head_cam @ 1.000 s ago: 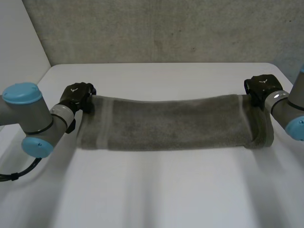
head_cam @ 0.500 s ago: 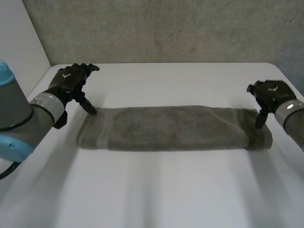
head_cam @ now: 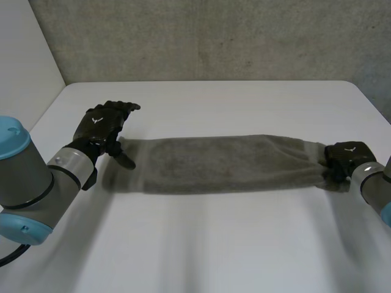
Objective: Fold the towel.
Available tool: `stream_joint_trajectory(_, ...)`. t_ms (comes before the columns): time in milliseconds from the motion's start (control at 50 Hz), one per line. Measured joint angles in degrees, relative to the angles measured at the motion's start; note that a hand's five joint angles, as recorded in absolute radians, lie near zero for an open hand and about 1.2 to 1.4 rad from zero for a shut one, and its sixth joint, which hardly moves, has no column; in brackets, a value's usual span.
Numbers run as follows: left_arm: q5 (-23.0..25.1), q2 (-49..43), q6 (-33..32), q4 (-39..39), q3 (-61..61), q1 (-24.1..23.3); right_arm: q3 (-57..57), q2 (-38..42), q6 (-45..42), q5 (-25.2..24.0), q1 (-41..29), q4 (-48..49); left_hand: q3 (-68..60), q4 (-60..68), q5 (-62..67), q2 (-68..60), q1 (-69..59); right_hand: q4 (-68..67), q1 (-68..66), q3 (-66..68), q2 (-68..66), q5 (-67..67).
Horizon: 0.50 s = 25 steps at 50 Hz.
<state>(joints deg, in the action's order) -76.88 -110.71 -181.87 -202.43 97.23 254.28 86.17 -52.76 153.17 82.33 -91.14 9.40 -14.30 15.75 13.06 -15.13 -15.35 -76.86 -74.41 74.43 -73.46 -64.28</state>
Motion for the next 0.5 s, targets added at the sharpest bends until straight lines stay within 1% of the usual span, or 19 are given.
stream_joint_trajectory(80, 0.04, 0.01, -0.01, -0.01, 0.3, 0.07, -0.39, -1.6, -0.19, 2.33, 1.37, -0.09, 0.0, 0.0, 0.0, 0.0, 0.01, -0.07, 0.0, 0.0, 0.0, 0.0)
stream_joint_trajectory(160, 0.06, 0.21, -0.05, -0.06, 0.59, 0.14, -0.72, -5.59, -1.22, 4.21, 3.97, -0.2, 0.0, 0.0, 0.0, 0.0, 0.03, -0.07, 0.0, 0.0, 0.0, 0.0)
stream_joint_trajectory(240, 0.07, 0.53, -0.1, -0.07, 0.71, 0.12, -2.6, -9.07, -5.27, 4.96, 7.55, -0.51, 0.0, 0.0, 0.0, 0.0, 0.03, -0.07, 0.0, 0.0, -0.01, 0.0)
stream_joint_trajectory(320, 0.07, 0.67, -0.1, -0.07, 0.74, 0.1, -5.54, -10.15, -10.03, 5.07, 8.55, -1.46, 0.0, 0.0, 0.0, 0.0, 0.03, -0.08, 0.0, 0.0, -0.01, 0.0)
stream_joint_trajectory(380, 0.03, 0.73, -0.1, -0.07, 0.76, 0.07, -8.94, -10.3, -12.8, 5.05, 5.18, -3.14, 0.0, 0.0, 0.0, 0.0, 0.03, -0.08, -0.01, 0.59, -0.01, 0.0)
stream_joint_trajectory(400, 0.03, 0.73, -0.1, -0.07, 0.77, 0.05, -10.27, -10.25, -13.26, 5.09, 3.01, -3.76, 0.0, 0.0, 0.0, 0.0, 0.03, -0.09, -0.01, 0.92, -0.01, -0.05)
stream_joint_trajectory(500, 0.01, 0.73, -0.14, -0.1, 1.03, 0.0, -16.49, -9.58, -12.94, 5.28, -12.83, -5.68, 0.0, 0.0, 0.0, 0.0, 0.04, -0.09, -0.01, 1.71, -0.71, -0.16)
